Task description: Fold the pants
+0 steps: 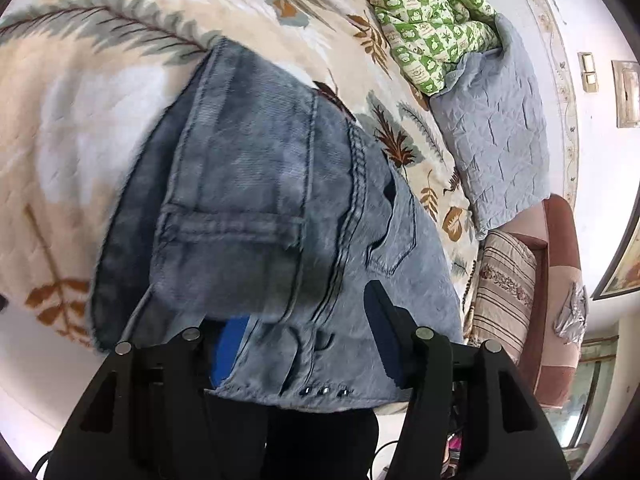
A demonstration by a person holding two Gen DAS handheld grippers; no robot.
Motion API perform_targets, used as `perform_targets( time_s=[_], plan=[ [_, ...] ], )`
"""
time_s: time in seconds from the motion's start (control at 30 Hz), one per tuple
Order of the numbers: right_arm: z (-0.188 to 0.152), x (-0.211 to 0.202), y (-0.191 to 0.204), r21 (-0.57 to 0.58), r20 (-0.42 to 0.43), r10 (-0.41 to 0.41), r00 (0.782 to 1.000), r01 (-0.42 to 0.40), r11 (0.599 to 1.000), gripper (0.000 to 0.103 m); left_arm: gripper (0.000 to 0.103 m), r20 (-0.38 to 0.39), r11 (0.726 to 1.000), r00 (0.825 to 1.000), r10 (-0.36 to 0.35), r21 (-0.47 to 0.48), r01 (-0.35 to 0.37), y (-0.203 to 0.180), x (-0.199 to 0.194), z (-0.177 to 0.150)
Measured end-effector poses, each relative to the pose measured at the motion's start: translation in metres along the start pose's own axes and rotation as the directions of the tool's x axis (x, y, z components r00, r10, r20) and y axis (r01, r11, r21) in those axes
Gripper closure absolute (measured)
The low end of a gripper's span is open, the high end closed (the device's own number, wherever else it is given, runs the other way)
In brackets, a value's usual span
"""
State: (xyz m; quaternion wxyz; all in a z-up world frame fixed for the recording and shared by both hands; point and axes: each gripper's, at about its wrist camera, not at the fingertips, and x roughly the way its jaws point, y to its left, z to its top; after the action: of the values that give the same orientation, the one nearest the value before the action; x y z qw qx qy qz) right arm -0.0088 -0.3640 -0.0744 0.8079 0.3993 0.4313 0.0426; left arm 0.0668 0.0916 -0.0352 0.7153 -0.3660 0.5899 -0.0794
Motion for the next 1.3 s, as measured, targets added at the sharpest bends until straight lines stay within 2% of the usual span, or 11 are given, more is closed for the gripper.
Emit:
perform_targets(
  time_s=[0.13,0.2,0.23,0.27,0.3,0.4,0.83,1.0,1.07,1.13,1.3],
  plan=[
    [0.004,0.009,0.001,0.031,0.024,0.049,0.998,-0.050,0.998,0.048,0.046,-0.012,1.000,1.000,0.022,0.003,-0.022,-0.003,0.013,0.005],
    [0.005,0.015,0.002,0.035,0.022,0.052,0.998,-0.053,0.998,0.070,0.048,-0.017,1.000,1.000,0.025,-0.002,-0.025,-0.002,0.017,0.007],
    [0.006,0.018,0.003,0.033,0.013,0.049,0.999,-0.050,0.998,0.096,0.057,-0.019,1.000,0.999,0.026,0.001,-0.026,-0.003,0.018,0.008],
    [0.007,0.021,0.007,0.020,-0.001,0.042,0.999,-0.042,0.999,0.099,0.066,-0.020,1.000,1.000,0.017,0.011,-0.017,-0.004,0.016,0.008],
    [0.008,0.019,0.012,0.001,0.006,0.036,0.999,-0.036,0.999,0.099,0.082,-0.019,1.000,1.000,0.014,0.024,-0.014,-0.005,0.013,0.008],
    [0.006,0.002,0.026,-0.035,0.033,0.090,0.995,-0.089,0.995,0.099,0.090,0.012,0.998,1.000,-0.003,0.058,0.003,-0.009,-0.004,0.004],
    [-0.058,-0.053,0.017,-0.059,-0.051,0.134,0.990,-0.137,0.989,0.099,0.091,0.018,0.997,0.999,0.050,0.057,-0.051,0.030,-0.031,-0.043],
    [-0.071,-0.032,-0.004,0.013,-0.112,0.125,0.986,-0.124,0.992,0.094,0.091,0.013,0.999,0.999,-0.033,0.021,0.032,0.037,-0.031,-0.047],
    [-0.070,-0.035,-0.005,0.026,-0.098,0.146,0.984,-0.145,0.989,0.086,0.079,0.043,0.998,0.998,-0.036,0.057,0.034,0.029,-0.036,-0.050],
    [-0.067,-0.039,-0.009,0.043,-0.076,0.173,0.982,-0.170,0.984,0.064,0.048,0.044,0.997,0.998,-0.036,0.077,0.033,0.022,-0.033,-0.051],
    [-0.058,-0.033,-0.018,0.130,-0.028,0.221,0.975,-0.215,0.968,0.050,0.047,-0.003,0.997,0.999,-0.048,0.062,0.049,0.017,-0.012,-0.048]
  ],
)
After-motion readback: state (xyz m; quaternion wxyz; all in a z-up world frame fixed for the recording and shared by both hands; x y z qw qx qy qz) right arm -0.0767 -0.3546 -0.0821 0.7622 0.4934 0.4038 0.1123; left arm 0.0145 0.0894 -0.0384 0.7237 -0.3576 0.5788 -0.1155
